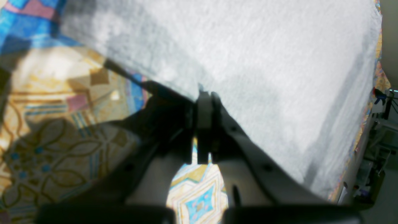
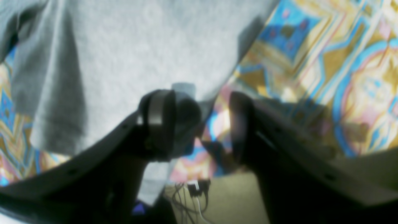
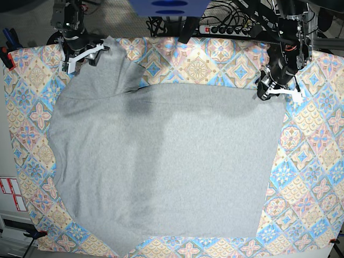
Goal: Fold the T-shirt properly
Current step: 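Grasp the shoulder edge with both grippers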
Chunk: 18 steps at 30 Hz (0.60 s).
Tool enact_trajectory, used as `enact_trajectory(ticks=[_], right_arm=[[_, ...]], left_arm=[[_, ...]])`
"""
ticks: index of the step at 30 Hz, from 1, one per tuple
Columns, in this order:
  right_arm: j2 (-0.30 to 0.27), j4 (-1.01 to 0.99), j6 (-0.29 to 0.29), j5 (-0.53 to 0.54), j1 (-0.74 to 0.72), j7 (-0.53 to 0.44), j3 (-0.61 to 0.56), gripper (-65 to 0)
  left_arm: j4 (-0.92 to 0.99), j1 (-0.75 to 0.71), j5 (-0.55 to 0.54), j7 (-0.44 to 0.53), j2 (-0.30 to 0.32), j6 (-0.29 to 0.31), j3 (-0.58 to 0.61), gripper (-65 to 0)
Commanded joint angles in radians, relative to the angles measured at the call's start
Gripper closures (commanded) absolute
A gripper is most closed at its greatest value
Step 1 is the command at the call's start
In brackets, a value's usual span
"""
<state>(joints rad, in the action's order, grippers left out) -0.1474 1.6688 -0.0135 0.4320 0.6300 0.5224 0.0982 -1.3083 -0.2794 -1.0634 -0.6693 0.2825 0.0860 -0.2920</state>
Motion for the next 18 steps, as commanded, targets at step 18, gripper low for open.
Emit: enact_trajectory(ticks=[18], right_arm=[[-0.004,-0.072,-0.006,0.009,-0.049,-0.02,-0.122,-26.7]], left_arm=[[-0.012,0.002,0.002,0.003,0.013,-0.001,-0.005,0.0]])
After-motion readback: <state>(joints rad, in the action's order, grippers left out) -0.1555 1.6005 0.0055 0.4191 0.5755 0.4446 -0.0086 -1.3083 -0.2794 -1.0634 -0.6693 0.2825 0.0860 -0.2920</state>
